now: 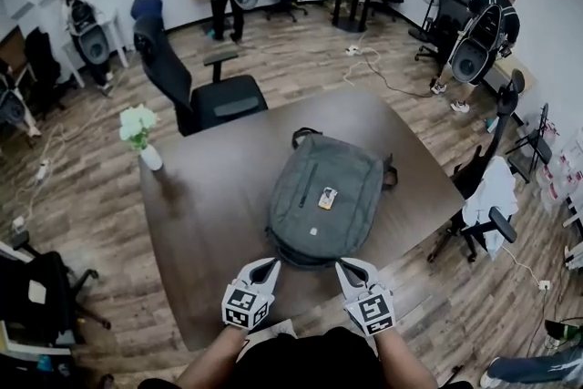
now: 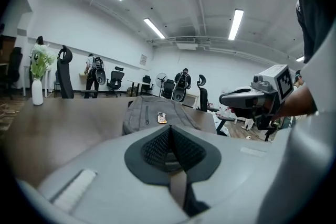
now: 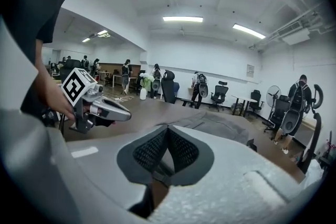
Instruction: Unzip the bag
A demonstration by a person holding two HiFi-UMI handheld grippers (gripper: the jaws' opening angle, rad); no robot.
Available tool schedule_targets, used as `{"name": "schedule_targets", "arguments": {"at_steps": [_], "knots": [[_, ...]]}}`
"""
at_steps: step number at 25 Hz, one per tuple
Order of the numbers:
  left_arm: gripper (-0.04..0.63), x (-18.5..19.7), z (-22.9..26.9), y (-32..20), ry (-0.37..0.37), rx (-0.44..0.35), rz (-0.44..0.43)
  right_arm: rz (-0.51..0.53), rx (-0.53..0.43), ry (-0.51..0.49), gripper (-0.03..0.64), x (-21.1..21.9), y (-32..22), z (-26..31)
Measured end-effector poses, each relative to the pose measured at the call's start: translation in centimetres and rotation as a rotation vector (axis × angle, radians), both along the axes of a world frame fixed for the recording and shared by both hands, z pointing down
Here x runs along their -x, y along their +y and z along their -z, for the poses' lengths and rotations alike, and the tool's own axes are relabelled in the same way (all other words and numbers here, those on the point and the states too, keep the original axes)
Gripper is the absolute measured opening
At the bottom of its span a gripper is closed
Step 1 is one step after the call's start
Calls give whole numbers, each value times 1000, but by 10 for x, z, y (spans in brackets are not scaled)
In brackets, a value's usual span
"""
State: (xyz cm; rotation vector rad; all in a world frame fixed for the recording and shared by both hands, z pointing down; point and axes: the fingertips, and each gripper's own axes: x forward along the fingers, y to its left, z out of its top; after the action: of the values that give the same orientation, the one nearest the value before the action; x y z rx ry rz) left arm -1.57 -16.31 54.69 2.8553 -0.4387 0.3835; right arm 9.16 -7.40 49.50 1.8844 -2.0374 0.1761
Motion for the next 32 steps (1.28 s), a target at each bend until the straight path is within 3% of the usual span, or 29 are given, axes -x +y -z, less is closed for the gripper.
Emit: {"name": "schedule_targets", "arguments": {"at_steps": [6, 12, 18, 25, 29, 32], "knots": [[18, 13, -19, -14, -59, -14, 49, 87, 44, -10, 3, 7, -25, -18], [18, 32, -31, -41, -116, -12, 155, 179, 89, -8, 3, 10, -49, -36], [18, 14, -50, -51, -179, -37, 142, 231, 163, -30, 3, -3, -73, -60], [18, -1, -67, -70, -302, -107, 112, 306, 224, -16, 3, -9, -105, -88], [82, 2, -84, -87, -344, -91, 159, 340, 246, 8, 5, -12, -124, -96], [127, -2, -97, -86, -383, -80, 128, 375, 254, 32, 5, -14, -136, -99]]}}
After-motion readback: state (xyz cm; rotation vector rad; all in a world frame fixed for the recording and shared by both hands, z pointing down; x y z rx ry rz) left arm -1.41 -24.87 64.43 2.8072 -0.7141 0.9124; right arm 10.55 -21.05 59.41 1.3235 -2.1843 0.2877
